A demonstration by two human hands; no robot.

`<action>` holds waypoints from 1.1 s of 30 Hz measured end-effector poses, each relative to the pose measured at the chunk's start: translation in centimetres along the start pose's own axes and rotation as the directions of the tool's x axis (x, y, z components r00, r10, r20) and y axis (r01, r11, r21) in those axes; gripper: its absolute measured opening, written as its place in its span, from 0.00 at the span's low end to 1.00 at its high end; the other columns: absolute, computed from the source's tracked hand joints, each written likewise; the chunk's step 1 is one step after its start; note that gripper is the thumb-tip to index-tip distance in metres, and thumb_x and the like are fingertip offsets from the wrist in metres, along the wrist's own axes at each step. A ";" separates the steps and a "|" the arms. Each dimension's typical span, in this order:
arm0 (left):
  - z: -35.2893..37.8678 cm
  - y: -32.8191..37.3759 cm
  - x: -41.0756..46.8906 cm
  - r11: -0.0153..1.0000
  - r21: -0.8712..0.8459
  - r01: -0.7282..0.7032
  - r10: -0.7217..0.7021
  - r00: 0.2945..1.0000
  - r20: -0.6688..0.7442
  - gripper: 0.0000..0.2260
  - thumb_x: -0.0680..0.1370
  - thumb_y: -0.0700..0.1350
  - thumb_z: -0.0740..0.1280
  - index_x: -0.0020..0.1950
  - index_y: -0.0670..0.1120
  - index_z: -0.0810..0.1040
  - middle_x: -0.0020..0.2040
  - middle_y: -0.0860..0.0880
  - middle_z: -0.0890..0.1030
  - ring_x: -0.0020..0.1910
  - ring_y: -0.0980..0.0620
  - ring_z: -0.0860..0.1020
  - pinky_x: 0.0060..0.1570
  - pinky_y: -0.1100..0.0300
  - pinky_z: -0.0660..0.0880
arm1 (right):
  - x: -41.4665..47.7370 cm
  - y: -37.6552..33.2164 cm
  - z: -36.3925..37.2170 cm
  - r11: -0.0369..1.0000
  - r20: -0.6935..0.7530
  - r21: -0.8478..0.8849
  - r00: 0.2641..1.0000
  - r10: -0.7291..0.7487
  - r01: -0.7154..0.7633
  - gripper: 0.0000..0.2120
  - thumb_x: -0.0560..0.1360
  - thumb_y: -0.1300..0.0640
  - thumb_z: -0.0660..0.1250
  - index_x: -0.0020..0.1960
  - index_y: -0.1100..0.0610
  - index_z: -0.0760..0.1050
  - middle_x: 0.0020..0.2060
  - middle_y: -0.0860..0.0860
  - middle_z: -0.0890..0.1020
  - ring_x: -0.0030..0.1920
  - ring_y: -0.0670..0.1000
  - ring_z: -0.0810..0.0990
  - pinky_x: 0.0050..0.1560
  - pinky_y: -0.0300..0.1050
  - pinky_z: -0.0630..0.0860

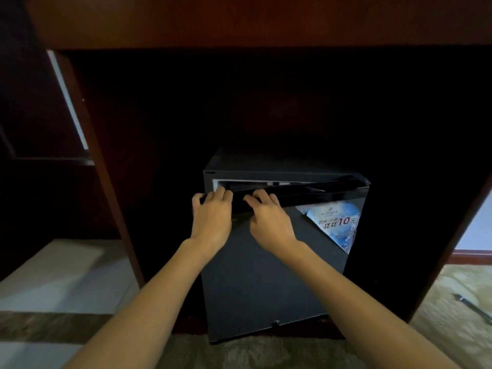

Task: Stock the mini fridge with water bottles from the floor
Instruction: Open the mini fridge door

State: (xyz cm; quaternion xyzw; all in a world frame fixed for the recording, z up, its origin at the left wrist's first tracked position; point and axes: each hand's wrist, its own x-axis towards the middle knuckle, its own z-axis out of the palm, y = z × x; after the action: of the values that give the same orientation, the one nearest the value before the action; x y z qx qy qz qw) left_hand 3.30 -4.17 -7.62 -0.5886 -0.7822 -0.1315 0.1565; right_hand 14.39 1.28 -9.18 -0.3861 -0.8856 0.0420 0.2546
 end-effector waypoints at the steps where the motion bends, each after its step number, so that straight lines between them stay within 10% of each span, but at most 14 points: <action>1: -0.7 0.2 -1.1 1.000 -0.010 -0.015 0.015 1.000 -0.002 0.20 0.75 0.35 0.60 0.66 0.46 0.67 0.65 0.48 0.69 0.64 0.50 0.70 0.69 0.54 0.56 | -1.2 0.1 -0.2 1.000 -0.020 0.006 1.000 -0.008 0.008 0.25 0.75 0.66 0.56 0.72 0.55 0.62 0.69 0.52 0.65 0.64 0.55 0.65 0.51 0.47 0.73; 9: -7.6 4.7 -8.8 0.947 -0.303 -0.110 0.162 0.975 0.152 0.17 0.74 0.32 0.55 0.53 0.44 0.80 0.54 0.46 0.79 0.57 0.45 0.75 0.59 0.51 0.70 | -11.0 1.4 -4.1 0.992 -0.184 0.117 0.983 -0.020 0.042 0.19 0.73 0.65 0.59 0.62 0.58 0.75 0.61 0.53 0.76 0.57 0.58 0.73 0.54 0.50 0.73; 20: -11.6 17.2 -15.7 0.790 -0.557 -0.257 0.412 0.895 0.172 0.19 0.75 0.31 0.54 0.57 0.44 0.79 0.57 0.42 0.79 0.60 0.42 0.74 0.63 0.46 0.69 | -21.8 8.0 -12.8 0.996 0.023 0.067 0.998 0.061 -0.062 0.18 0.79 0.62 0.58 0.68 0.54 0.69 0.72 0.54 0.66 0.70 0.56 0.66 0.70 0.49 0.64; 25: -12.0 22.9 -17.4 0.667 -0.708 -0.232 0.518 0.828 0.217 0.23 0.74 0.28 0.51 0.63 0.43 0.75 0.60 0.41 0.77 0.61 0.44 0.74 0.56 0.58 0.71 | -27.2 11.0 -16.1 0.904 -0.034 0.341 0.957 0.287 -0.259 0.16 0.79 0.63 0.58 0.65 0.59 0.72 0.57 0.51 0.77 0.57 0.46 0.74 0.55 0.33 0.69; 29: -10.9 26.3 -18.2 0.529 -0.827 -0.189 0.568 0.804 0.179 0.26 0.74 0.27 0.53 0.69 0.43 0.69 0.68 0.44 0.72 0.70 0.48 0.68 0.66 0.62 0.63 | -31.2 14.1 -18.0 0.658 -0.036 0.565 0.781 0.623 -0.498 0.13 0.79 0.60 0.56 0.40 0.57 0.76 0.37 0.52 0.77 0.40 0.50 0.75 0.42 0.41 0.72; 33: -9.5 28.8 -19.1 0.437 -0.882 -0.175 0.507 0.858 0.081 0.25 0.74 0.27 0.53 0.69 0.42 0.69 0.69 0.44 0.72 0.70 0.49 0.67 0.64 0.68 0.61 | -34.6 16.6 -18.9 0.480 -0.128 0.635 0.531 0.838 -0.605 0.14 0.78 0.58 0.56 0.38 0.58 0.76 0.39 0.57 0.79 0.44 0.59 0.78 0.43 0.49 0.72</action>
State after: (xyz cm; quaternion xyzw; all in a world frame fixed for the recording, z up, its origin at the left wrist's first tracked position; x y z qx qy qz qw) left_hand 36.83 -16.81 -5.89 -0.7482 -0.4910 -0.3600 -0.2636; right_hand 54.30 -13.87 -11.77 -0.6458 -0.5037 0.2997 0.4893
